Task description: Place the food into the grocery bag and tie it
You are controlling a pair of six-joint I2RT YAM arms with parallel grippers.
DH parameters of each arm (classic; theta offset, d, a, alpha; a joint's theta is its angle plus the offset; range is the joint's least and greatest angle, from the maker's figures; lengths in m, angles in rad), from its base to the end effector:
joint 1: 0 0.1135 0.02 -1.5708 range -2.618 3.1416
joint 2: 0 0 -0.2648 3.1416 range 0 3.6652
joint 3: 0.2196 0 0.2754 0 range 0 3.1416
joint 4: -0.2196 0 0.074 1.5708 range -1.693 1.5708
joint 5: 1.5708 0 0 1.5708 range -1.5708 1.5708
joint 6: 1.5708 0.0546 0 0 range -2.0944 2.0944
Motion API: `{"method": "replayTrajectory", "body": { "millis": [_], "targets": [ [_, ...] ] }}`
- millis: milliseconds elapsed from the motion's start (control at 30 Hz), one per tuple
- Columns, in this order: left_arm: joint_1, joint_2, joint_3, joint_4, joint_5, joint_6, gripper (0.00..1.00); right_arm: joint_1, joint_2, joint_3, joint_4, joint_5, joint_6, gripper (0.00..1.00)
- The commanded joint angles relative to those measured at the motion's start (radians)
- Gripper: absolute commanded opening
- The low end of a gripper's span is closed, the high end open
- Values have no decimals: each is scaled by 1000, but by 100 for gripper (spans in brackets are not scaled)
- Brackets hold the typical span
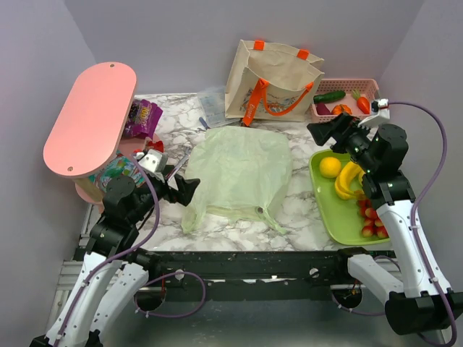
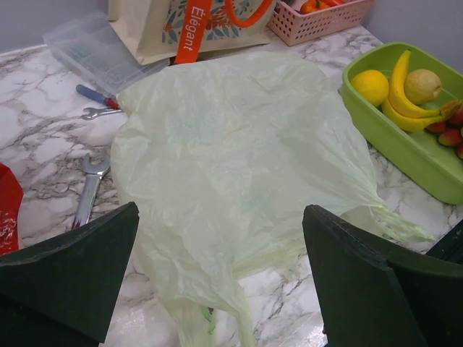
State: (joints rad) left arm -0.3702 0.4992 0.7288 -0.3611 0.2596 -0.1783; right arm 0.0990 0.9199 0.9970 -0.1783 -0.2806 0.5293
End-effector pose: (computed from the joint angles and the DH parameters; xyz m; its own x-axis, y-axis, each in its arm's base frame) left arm 0.1453 -0.0714 0.3432 -0.2244 -0.0968 -0.9697 0.5559 0.8045 -0.2089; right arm 0.2460 0.0396 0.3919 -0.2732 0.4604 -0.8446 -0.2679 0.8069 0.5265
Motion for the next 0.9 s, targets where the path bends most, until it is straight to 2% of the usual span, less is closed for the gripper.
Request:
{"method": "replayTrajectory", "body": {
  "millis": [0,233,467,700,867],
  "targets": [
    [-15,10,-3,16,10,13,99,1,-12,24,-49,-8,-33,100],
    [-21,17,-2,9,-25,16,99,1,-42,-9,-27,-19,-27,100],
    [-22,31,3,2,-48,13,99,1,-4,24,-89,-23,-36,100],
    [-22,52,9,-6,-80,7,98,1,-39,-4,-91,14,0,100],
    [-24,59,8,0,-70,3,98,1,-38,5,-156,55,-4,100]
  ]
}}
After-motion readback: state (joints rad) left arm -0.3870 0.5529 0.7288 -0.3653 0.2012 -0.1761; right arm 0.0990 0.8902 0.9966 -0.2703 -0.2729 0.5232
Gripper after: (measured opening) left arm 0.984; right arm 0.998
